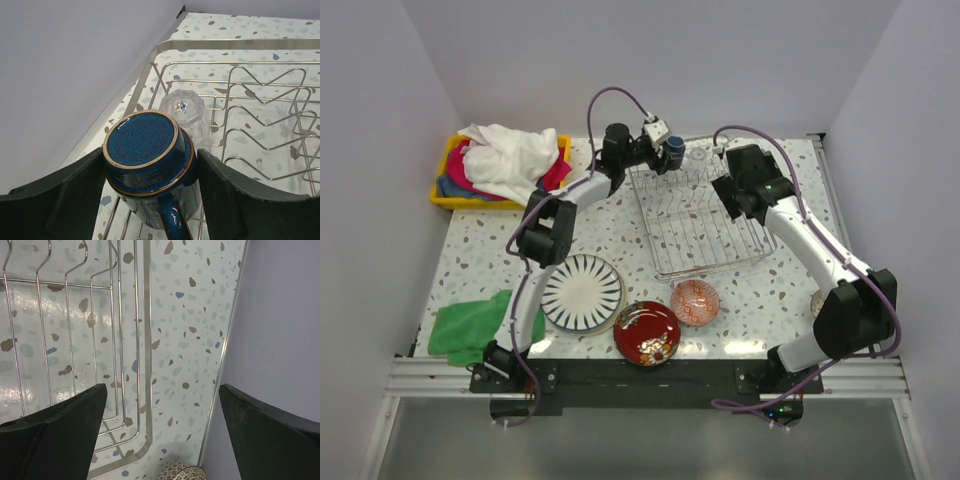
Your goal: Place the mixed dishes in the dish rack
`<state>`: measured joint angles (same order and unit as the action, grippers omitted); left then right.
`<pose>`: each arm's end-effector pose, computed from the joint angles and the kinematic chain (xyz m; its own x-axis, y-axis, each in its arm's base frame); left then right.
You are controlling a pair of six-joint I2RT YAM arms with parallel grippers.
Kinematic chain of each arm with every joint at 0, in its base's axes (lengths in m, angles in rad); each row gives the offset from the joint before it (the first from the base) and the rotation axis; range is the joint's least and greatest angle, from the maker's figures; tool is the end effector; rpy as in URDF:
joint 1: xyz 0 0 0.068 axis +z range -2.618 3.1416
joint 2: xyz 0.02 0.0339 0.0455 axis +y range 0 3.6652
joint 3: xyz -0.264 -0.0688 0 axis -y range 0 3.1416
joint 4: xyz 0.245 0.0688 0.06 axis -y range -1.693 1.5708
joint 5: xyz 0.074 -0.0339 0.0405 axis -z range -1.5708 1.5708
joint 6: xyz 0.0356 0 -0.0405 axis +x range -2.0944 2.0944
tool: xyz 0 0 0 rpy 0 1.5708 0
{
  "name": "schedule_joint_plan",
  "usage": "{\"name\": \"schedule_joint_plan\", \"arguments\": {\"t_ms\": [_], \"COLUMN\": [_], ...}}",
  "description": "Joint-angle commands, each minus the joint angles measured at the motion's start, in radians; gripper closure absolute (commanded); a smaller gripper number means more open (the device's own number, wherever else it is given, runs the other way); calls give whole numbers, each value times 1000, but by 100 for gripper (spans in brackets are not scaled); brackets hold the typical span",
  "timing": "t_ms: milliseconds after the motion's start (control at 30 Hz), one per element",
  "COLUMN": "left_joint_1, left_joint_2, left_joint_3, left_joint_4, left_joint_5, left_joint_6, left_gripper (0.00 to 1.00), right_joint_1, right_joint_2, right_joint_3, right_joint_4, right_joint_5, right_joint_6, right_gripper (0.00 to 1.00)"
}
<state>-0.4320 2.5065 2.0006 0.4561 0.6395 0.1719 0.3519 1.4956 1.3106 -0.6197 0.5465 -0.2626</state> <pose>0.5163 -0.2614 0.1988 0.1055 0.1025 -0.9891 0.8721 0.4685 0.1416 0.3109 0.0945 0.3154 -0.6646 -0.4803 -0.5723 -0.1333 0.8300 -0.5417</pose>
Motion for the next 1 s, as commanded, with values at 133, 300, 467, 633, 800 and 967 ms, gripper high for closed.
{"name": "schedule_joint_plan", "arguments": {"t_ms": [133,300,467,633,800,967], "left_joint_1": [4,3,3,3,1,-1], "left_joint_2": [18,28,15,5,-6,-11], "left_joint_3": [3,-42,-94,-109,-106,-106], "left_joint_4": [159,207,253,251,239,207], "left_joint_5": [61,51,22,2,-12,-15], "left_joint_6": [-28,-58,-69,-60,-28,-6], "left_gripper": [100,97,74,58,42,35], "right_joint_1": [-7,-5,-5,-5,-5,-5], "right_joint_2": [23,38,54,61,64,60], "right_joint_3": [50,59,67,76,76,75], "right_joint_4": [-12,-25,-34,-34,-29,-31], "right_joint_5": [-3,-8,-17,-25,-29,-33], "right_joint_6": [0,3,5,11,17,19], "right_gripper": [2,2,2,1,1,2]}}
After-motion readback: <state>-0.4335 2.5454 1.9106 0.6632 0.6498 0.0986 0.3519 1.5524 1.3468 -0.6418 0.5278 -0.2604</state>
